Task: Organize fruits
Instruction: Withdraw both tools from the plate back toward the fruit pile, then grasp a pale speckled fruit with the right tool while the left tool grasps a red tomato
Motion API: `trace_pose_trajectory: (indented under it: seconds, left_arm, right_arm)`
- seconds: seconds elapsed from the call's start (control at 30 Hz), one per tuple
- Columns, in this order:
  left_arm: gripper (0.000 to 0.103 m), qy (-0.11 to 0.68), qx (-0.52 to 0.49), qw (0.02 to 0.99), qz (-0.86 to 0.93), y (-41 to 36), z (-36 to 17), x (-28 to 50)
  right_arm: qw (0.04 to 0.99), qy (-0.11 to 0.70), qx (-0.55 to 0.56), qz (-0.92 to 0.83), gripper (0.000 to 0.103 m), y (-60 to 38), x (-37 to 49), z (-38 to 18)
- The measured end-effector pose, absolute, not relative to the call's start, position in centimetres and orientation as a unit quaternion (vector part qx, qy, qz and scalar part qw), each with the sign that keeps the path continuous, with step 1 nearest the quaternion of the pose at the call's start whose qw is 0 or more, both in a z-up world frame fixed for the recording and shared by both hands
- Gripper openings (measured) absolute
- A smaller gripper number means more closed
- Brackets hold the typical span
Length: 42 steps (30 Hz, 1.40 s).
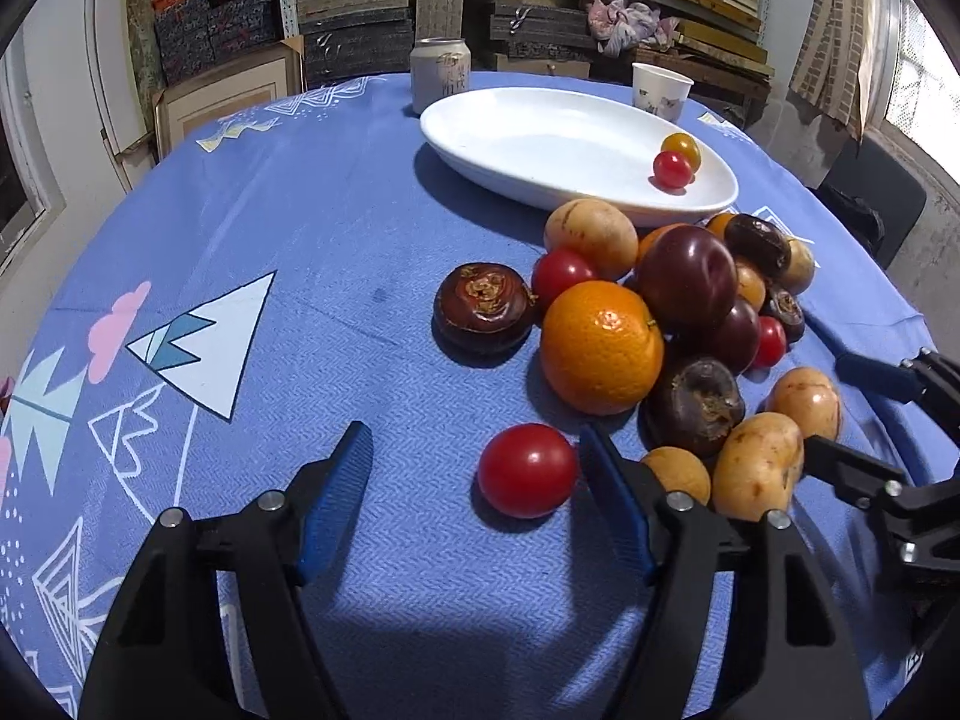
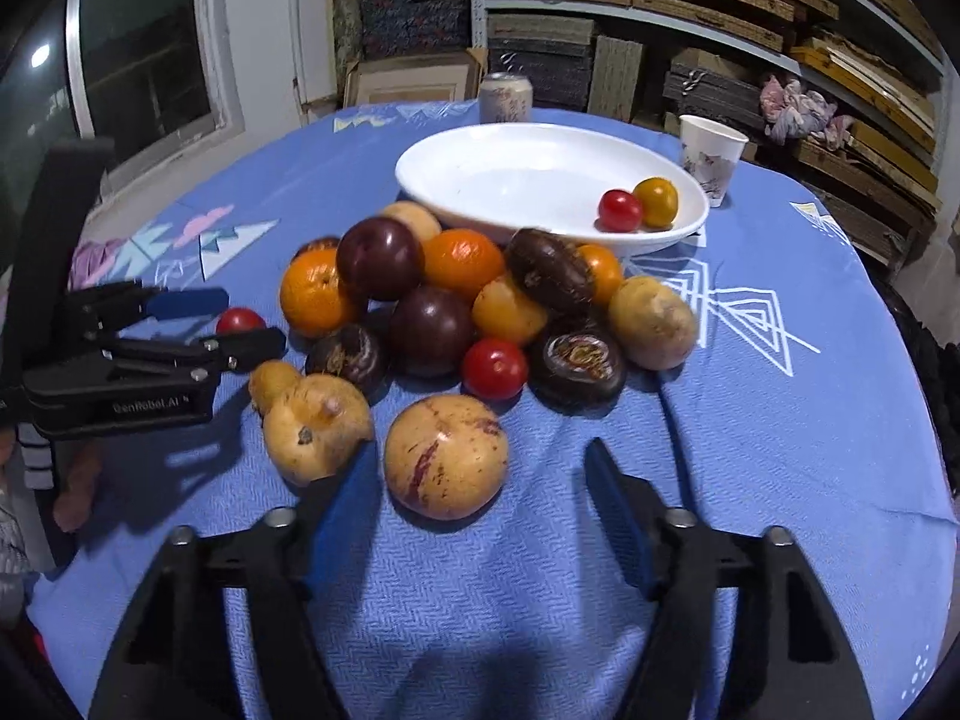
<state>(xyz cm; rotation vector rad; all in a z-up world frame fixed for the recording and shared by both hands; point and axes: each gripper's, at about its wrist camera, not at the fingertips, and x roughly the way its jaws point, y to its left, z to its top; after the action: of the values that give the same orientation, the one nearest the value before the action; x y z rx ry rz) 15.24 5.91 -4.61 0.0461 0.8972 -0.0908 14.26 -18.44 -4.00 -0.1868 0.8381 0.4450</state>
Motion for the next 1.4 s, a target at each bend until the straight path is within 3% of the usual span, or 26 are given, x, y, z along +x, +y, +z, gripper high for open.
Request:
trace_pose_trajectory:
  seconds: [0.17,0.33,0.5,0.87,1.03,1.27,1.4]
  left_arm:
    - [0.064,0.439,0.026,0.897,-0.049,5.6,-4.9,15.4]
    - [0.056,0.437,0.023,0.897,-0.060,5.5,-4.8,15.6]
    - [0.029,0.432,0.019,0.898,-0.087,5.3,-4.7,15.5]
    - [0.029,0.434,0.019,0.896,-0.086,5.2,-4.5,14.5]
    - [0.029,0.398,0.001,0.914,-0.080,5.9,-2.1,14.7]
    - [0.029,0.360,0.007,0.930,-0.075,4.8,3.9,21.8]
    - [0.029,0.360,-0.004,0.930,-0.073,3.4,4.2,26.9]
  right_arm:
    - [0.871,0.424,-0.078,0.234,0.047,-18.1,15.0,-4.6]
    - [0.872,0.423,-0.074,0.236,0.045,-17.8,15.0,-4.7]
    - [0.872,0.423,-0.071,0.238,0.044,-17.9,15.1,-4.6]
    - [0.879,0.414,-0.064,0.227,0.044,-18.6,15.0,-4.1]
    - [0.898,0.376,-0.044,0.223,0.044,-19.9,14.8,-1.8]
    - [0.922,0.336,-0.025,0.194,0.044,-21.0,21.1,5.2]
    - [0.914,0.356,-0.013,0.194,0.044,-19.3,27.6,5.7]
